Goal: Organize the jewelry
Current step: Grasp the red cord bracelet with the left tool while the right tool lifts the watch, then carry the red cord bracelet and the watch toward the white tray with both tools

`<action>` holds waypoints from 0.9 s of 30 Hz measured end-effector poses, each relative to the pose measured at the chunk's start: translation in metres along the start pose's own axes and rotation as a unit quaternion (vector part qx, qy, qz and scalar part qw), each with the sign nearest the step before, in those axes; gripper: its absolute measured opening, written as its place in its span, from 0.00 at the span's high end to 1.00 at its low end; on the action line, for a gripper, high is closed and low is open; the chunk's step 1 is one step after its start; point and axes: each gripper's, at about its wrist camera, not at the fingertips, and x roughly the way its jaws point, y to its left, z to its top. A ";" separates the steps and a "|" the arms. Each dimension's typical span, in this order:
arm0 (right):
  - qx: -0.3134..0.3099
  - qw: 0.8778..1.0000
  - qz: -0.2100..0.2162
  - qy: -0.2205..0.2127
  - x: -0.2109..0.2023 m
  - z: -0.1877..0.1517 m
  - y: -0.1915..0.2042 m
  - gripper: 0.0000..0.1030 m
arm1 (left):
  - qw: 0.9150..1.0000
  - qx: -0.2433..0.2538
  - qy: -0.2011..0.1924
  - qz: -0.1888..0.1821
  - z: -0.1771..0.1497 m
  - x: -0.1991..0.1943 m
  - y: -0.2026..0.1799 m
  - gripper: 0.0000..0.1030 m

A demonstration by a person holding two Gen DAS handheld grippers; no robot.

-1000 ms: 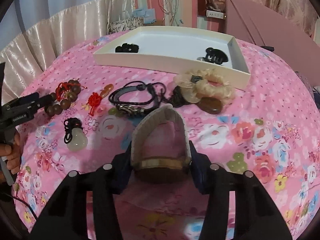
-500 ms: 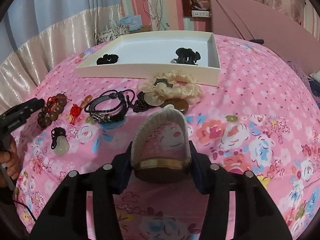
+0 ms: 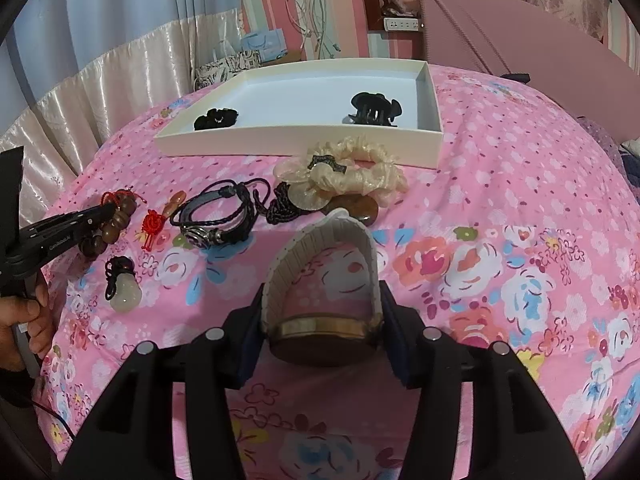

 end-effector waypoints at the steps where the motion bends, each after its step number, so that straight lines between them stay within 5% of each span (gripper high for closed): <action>1: 0.003 1.000 0.003 -0.004 -0.001 0.000 0.000 0.50 | 1.000 -0.002 -0.006 0.003 0.000 -0.002 0.000 0.99; 8: 0.019 0.998 0.025 -0.058 -0.023 -0.005 -0.006 0.51 | 0.995 -0.040 -0.089 0.036 -0.009 -0.037 0.011 0.99; 14: 0.021 0.994 0.010 -0.105 -0.040 -0.005 -0.007 0.51 | 0.986 -0.019 -0.151 0.069 -0.013 -0.058 -0.001 0.99; 27: 0.006 0.992 -0.002 -0.124 -0.049 -0.007 -0.004 0.50 | 0.980 0.016 -0.191 0.056 -0.019 -0.076 -0.015 0.99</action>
